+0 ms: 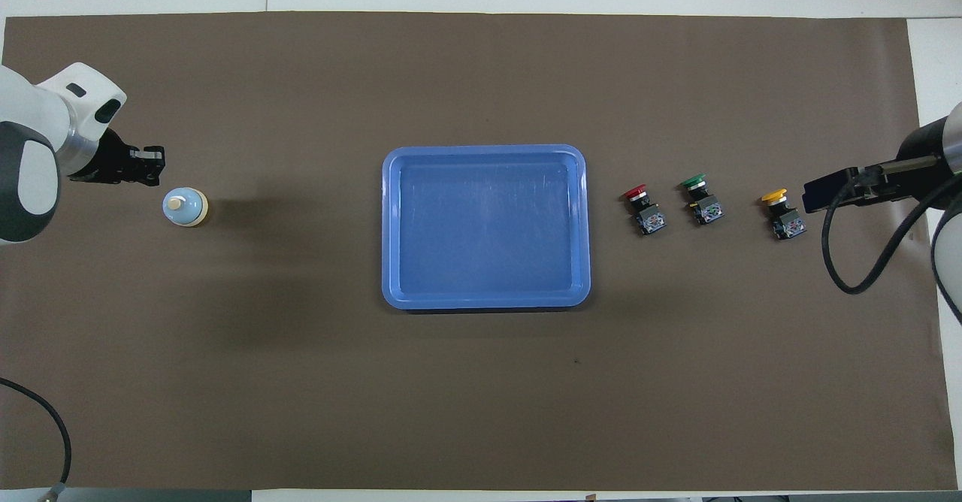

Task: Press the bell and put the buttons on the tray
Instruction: 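Press down on the silver bell with the left gripper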

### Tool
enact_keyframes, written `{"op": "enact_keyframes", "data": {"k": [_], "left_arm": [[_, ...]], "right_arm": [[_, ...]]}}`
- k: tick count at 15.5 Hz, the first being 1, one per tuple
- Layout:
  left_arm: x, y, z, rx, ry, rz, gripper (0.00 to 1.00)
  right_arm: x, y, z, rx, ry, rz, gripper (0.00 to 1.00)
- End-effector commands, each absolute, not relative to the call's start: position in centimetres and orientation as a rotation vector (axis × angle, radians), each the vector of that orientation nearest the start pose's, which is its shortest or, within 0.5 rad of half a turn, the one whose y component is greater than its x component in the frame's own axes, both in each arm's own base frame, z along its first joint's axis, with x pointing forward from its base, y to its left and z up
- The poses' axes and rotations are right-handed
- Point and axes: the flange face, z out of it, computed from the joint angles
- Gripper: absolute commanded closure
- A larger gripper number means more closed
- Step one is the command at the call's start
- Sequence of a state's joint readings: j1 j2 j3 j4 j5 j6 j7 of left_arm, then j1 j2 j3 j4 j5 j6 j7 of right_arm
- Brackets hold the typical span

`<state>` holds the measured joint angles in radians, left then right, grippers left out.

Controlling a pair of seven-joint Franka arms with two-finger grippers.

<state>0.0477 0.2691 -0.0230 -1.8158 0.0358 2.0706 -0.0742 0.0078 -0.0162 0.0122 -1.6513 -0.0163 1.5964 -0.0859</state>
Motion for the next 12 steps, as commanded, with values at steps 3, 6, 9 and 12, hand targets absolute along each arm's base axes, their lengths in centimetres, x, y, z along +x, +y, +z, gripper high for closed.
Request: {"op": "enact_keyframes", "data": {"k": [3,6,9,12], "left_arm": [[60.2,2.0,37.2,-3.123,-0.150,0.016,1.00],[59.9,2.3,35.8,-3.123,-0.156,-0.001,1.00],[59.2,2.4,33.9,-3.124,-0.154,-0.020,1.00],[59.0,3.9,33.2,-3.125,-0.140,-0.010,1.00]], "right_arm": [[55.1,0.7,60.0,-3.157,-0.197,0.082,0.00],[55.1,0.7,59.9,-3.157,-0.195,0.084,0.00],[55.1,0.7,59.9,-3.157,-0.195,0.084,0.00],[55.1,0.7,59.9,-3.157,-0.197,0.084,0.00]]}}
